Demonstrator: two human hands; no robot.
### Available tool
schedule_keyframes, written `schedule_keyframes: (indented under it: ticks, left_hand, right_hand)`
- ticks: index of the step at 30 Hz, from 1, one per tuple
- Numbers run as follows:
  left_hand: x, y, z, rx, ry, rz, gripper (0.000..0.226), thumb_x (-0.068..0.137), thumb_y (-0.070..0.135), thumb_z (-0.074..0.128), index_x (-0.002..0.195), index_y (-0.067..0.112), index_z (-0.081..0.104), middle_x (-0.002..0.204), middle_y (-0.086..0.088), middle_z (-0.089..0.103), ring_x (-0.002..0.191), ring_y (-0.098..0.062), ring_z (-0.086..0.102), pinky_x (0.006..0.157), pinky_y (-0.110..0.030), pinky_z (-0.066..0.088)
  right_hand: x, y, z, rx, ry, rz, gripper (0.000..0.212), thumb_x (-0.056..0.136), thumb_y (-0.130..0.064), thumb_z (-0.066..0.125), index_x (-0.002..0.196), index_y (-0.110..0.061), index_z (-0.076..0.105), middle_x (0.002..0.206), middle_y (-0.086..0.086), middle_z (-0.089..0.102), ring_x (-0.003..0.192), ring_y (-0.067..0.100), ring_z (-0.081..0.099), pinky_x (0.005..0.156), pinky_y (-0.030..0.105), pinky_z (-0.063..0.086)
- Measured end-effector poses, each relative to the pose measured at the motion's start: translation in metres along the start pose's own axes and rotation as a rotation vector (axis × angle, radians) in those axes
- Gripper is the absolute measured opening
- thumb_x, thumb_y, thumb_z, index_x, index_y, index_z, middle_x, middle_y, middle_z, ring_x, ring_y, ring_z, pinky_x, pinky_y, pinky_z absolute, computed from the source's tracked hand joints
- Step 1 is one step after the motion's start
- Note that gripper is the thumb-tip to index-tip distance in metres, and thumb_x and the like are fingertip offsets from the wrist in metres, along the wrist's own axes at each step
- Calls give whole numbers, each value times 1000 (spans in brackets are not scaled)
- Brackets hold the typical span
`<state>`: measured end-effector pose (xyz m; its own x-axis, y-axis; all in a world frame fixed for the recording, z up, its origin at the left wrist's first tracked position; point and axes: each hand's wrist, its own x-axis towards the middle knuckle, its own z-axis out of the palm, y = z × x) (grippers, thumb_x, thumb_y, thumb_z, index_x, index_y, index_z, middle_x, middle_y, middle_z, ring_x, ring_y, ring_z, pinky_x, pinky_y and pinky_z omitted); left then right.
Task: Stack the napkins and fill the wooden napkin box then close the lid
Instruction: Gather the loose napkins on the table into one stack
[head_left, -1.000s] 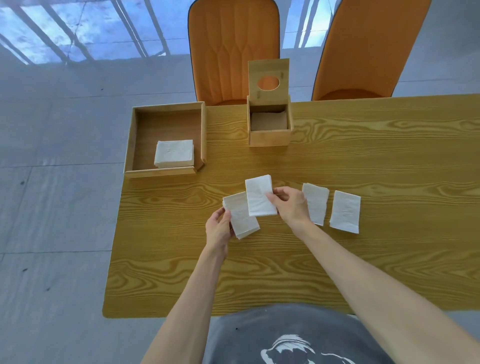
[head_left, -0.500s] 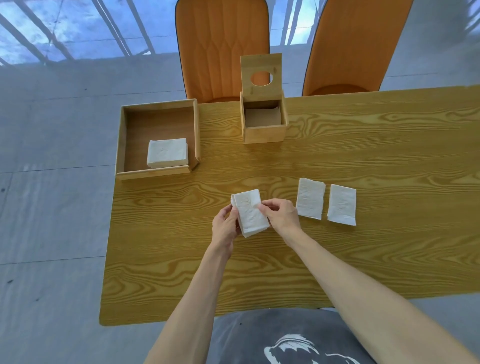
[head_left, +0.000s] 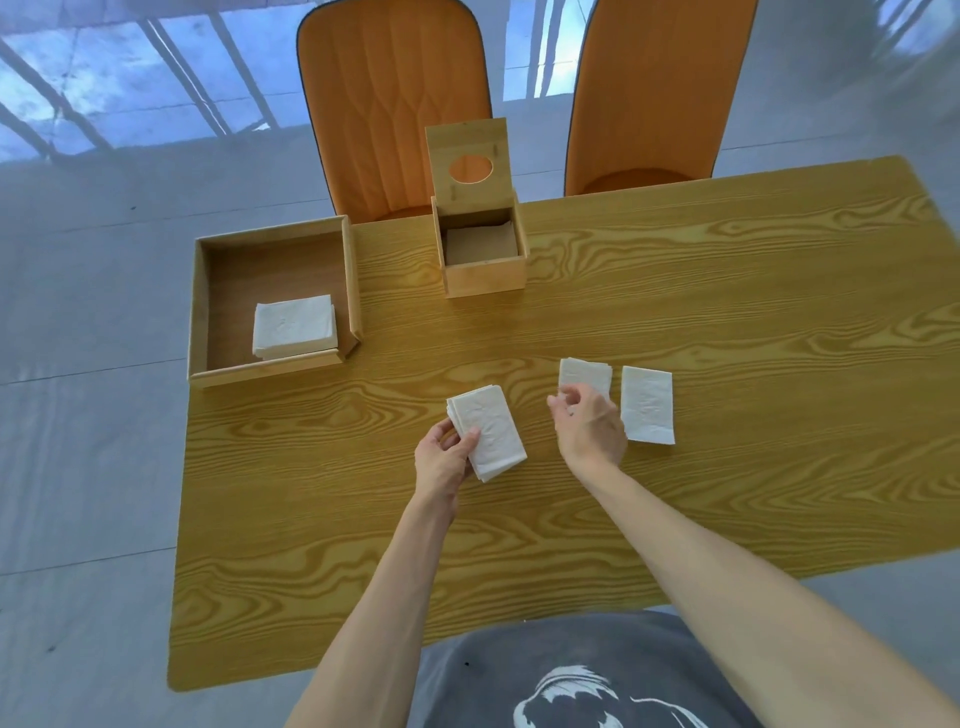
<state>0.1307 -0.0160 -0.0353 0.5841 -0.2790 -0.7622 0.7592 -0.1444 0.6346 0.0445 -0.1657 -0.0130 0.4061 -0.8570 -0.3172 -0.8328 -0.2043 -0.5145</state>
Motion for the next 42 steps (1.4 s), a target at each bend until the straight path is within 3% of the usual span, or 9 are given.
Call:
schedule_keyframes:
  ticks: [6,11,19,21,24,29,34,37,42]
  left_hand:
    - [5,0,15,5,19,11,38,93,10,66,129,10,54,106,-7,72,105,-29,70,94,-53,55]
    - [4,0,23,99,59,93,34,94,10,64,128,7,60,99,0,72,96,-19,71,86,-41,59]
    - [4,1,27,139,90,139,33,90,9,70,122,11,62,108,-6,72,99,-18,71,75,-26,58]
    - [5,2,26,105,79,105,30,90,9,70,118,14,62,110,-6,72,101,-21,71,81,-32,60]
    - [7,1,23,63,72,72,31,90,8,70,119,11,62,108,-7,73,105,-24,70,93,-42,57]
    - [8,-2,20,-4,58,49,30,88,8,72,117,10,63,99,-3,76,91,-16,74,72,-28,61]
    - [8,-3,21,-20,57,49,28,87,8,73,113,10,65,95,-2,77,82,-12,76,64,-24,60]
    - [8,-3,19,-16,58,51,25,88,10,73,111,11,65,88,2,78,79,-11,76,62,-24,60]
    - [8,-3,18,-15,50,47,24,90,12,71,113,11,65,92,0,79,89,-18,75,77,-33,60]
  right_hand:
    - [19,16,-13,-150,9,88,49,96,-38,59,138,-15,47,134,11,53,111,32,62,77,39,46]
    - [27,15,-16,-176,-14,176,58,91,-43,66,135,-9,48,128,16,55,112,34,61,86,44,50]
    - [35,14,-22,-103,-43,209,48,86,-37,71,123,-11,54,125,14,55,117,33,54,94,46,48]
    - [35,15,-21,-59,-23,168,37,88,-30,69,119,-14,57,119,10,59,113,30,56,95,46,48]
    - [33,18,-20,115,-26,121,24,92,-25,65,112,-13,61,102,3,69,98,25,65,79,36,50]
    - [33,21,-24,383,27,86,27,91,-27,69,110,-10,73,99,3,75,90,14,67,79,27,51]
    - [29,21,-15,666,-192,130,27,87,-30,73,108,-14,74,94,-2,76,91,17,73,81,36,61]
    - [22,17,-2,664,-278,121,25,87,-31,74,106,-14,74,95,2,78,89,18,75,79,38,62]
    - [15,14,12,625,-354,131,20,86,-28,75,101,-15,74,94,3,77,87,17,74,80,42,62]
